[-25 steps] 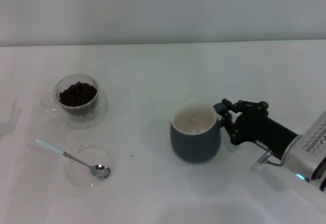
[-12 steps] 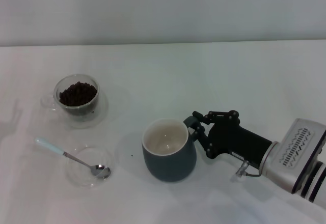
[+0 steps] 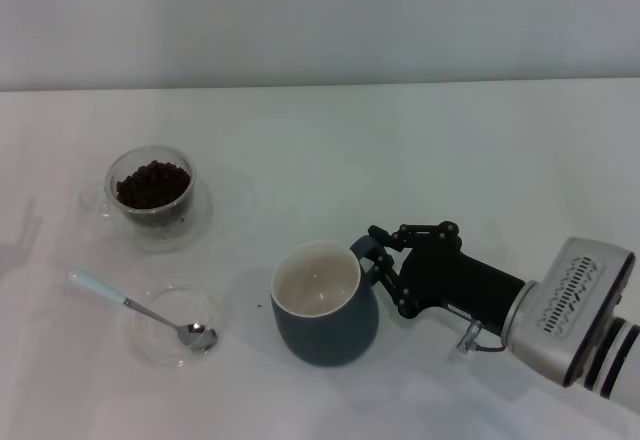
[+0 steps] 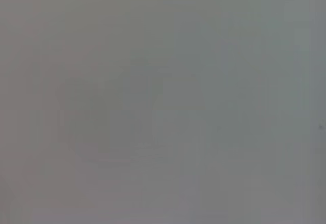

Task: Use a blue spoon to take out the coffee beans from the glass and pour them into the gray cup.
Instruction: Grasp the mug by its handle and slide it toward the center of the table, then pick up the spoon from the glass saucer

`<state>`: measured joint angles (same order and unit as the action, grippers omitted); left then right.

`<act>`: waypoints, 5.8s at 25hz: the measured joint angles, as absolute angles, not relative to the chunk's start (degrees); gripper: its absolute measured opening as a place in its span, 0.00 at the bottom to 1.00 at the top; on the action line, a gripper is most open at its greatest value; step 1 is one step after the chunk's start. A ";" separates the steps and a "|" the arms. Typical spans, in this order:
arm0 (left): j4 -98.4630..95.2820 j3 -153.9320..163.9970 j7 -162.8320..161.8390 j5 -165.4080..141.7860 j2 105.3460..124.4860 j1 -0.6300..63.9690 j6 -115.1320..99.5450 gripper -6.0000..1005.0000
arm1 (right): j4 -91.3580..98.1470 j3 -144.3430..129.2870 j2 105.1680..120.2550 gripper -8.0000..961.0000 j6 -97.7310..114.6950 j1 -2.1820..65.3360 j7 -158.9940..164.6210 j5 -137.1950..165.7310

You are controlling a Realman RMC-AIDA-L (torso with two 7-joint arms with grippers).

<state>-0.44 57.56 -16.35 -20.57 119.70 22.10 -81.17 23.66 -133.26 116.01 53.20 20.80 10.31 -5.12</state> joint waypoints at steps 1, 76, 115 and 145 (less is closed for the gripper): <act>-0.43 57.56 -16.35 -20.57 119.70 22.13 -81.18 0.79 | 23.69 -133.39 116.01 0.19 52.76 20.90 10.08 -5.13; -0.51 57.74 -19.88 -20.54 119.52 19.63 -82.86 0.79 | 7.59 -111.14 114.80 0.68 88.48 9.91 13.69 -6.99; -0.96 85.77 -91.69 -21.57 118.64 17.41 -71.71 0.78 | 6.67 -108.48 114.44 0.68 76.38 18.40 14.41 -7.12; -1.77 85.96 -86.51 -27.02 119.05 16.35 -73.06 0.79 | 6.68 -108.51 114.32 0.67 75.50 18.44 13.88 -6.78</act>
<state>-1.77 85.96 -86.51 -27.02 119.05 16.35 -73.06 6.68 -108.51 114.32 75.50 18.44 13.88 -6.78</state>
